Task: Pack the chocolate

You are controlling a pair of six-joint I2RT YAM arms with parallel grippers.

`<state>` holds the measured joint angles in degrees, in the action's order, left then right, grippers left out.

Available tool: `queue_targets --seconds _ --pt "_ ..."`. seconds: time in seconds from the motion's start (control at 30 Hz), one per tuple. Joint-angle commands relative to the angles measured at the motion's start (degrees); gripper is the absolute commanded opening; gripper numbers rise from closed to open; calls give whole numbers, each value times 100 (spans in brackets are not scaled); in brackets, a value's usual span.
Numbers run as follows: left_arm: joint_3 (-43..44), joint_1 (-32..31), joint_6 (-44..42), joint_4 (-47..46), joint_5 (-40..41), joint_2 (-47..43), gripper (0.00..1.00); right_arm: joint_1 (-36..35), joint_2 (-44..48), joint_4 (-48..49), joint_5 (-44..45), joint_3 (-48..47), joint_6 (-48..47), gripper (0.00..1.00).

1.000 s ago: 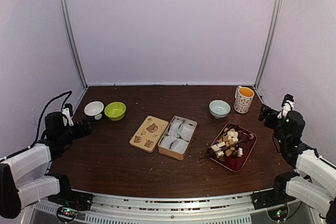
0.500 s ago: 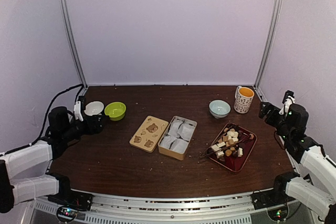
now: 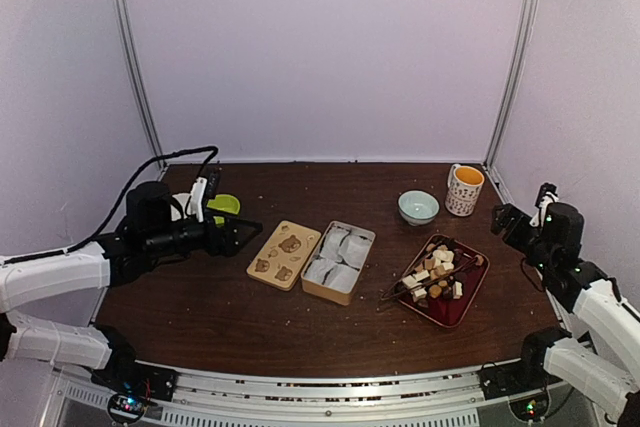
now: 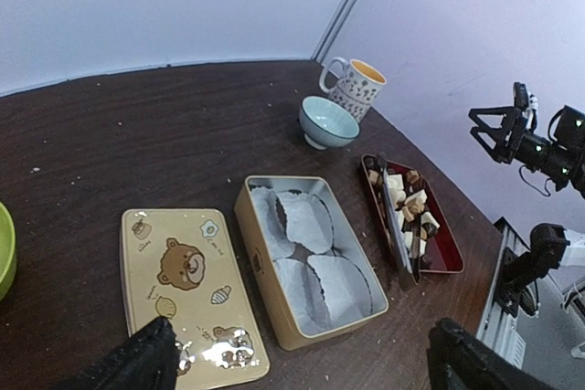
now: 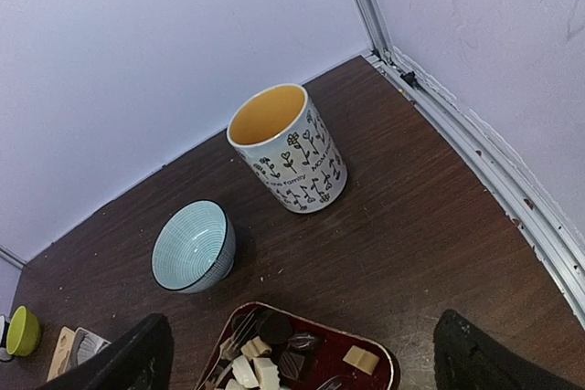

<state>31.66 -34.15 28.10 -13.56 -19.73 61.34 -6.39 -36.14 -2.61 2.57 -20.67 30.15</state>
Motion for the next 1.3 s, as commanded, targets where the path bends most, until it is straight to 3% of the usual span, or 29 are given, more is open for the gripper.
queue_targets --seconds 0.0,0.17,0.3,0.47,0.57,0.7,0.9,1.07,1.27 --pt "293 -394 -174 170 541 187 98 -8 -105 -1232 129 -507 457 100" --pt "573 -965 -324 511 983 480 98 -11 -328 -2387 483 -900 960 100" --pt "457 -1000 -128 505 1524 521 98 -11 -682 -3230 559 -1362 1308 100" --pt "1191 -1001 -201 1870 2219 825 98 -11 -1388 -4766 1406 -2367 1024 100" --pt "1569 -1001 -232 2429 2123 1228 98 -11 -1755 -4846 1005 -2446 852 100" --pt "1453 -1017 -57 1995 1630 1508 95 -293 -2016 -4807 664 -2400 1107 100" --pt "1995 -1006 158 3021 2895 2191 95 -694 -1949 -4659 647 -2391 1298 100" --pt "2715 -1008 -226 3721 2689 3039 98 -834 -1831 -4533 638 -2333 1185 100" --pt "3049 -1006 -320 3894 2574 3547 98 -871 -1730 -4340 582 -2219 1170 100"
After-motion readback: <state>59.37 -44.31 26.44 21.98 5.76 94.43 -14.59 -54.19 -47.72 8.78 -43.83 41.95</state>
